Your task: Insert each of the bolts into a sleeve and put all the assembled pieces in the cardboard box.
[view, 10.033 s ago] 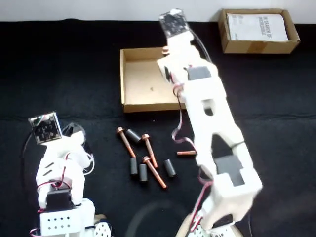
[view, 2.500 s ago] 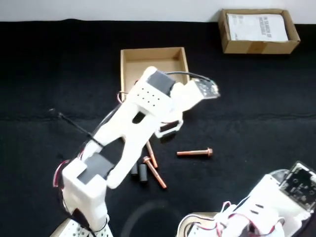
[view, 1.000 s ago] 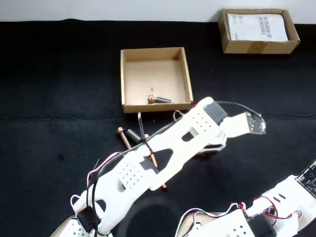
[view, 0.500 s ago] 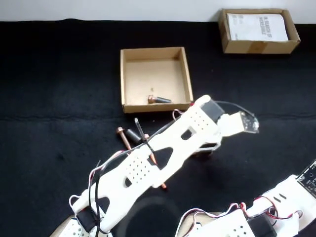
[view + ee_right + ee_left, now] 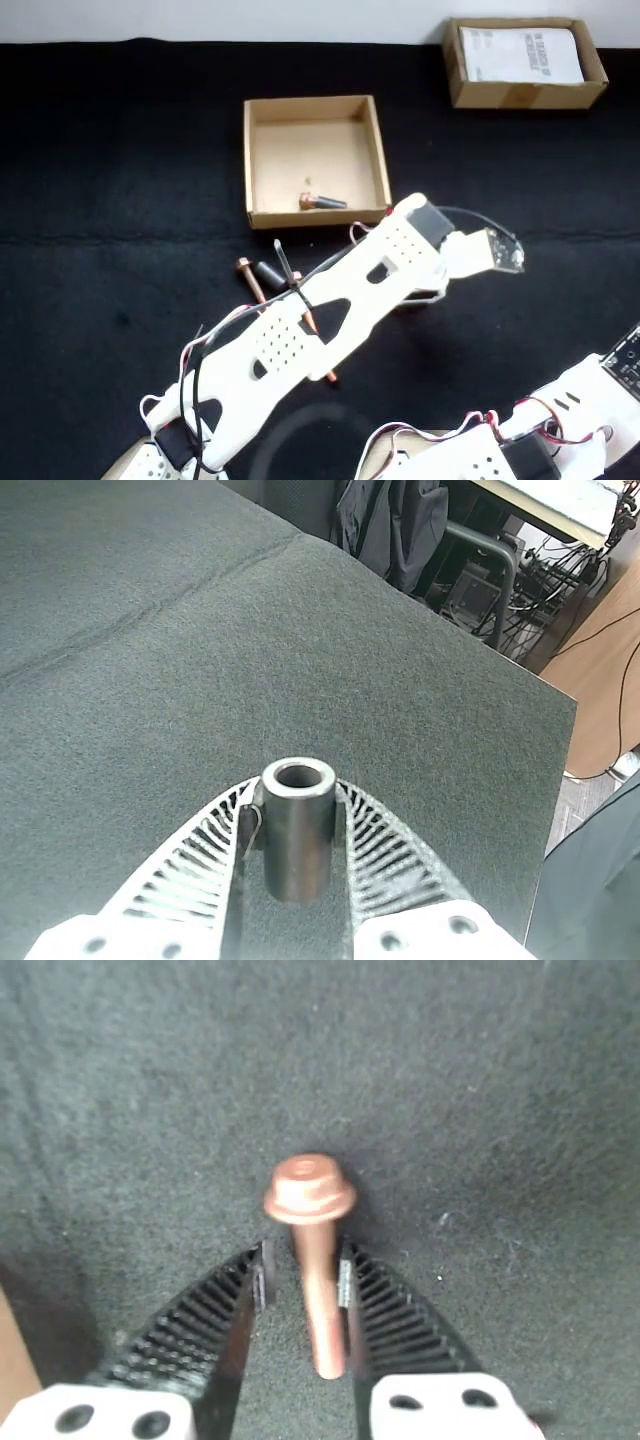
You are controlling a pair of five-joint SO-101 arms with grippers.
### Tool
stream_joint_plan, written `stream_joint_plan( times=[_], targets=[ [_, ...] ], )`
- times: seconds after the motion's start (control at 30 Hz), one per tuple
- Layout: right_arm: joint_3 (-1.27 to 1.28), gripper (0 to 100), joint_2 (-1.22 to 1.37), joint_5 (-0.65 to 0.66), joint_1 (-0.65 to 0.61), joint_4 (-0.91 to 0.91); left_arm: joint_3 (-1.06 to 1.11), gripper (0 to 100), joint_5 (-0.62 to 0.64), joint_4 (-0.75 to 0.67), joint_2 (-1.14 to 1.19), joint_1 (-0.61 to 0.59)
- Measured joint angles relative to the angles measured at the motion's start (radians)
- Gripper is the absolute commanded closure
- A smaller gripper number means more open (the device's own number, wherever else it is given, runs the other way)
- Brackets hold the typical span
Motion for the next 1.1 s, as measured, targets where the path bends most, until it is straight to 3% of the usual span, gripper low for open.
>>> stream_joint_plan(
  times=[0.37, 1.1],
  targets=[
    [0.000, 99.1, 0.000, 0.000, 0.000, 0.000, 0.000, 99, 0.000, -0.025, 0.003, 0.000],
    [0.000, 99.1, 0.000, 0.000, -0.003, 0.000, -0.069, 99, 0.021, -0.009, 0.003, 0.000]
  ],
)
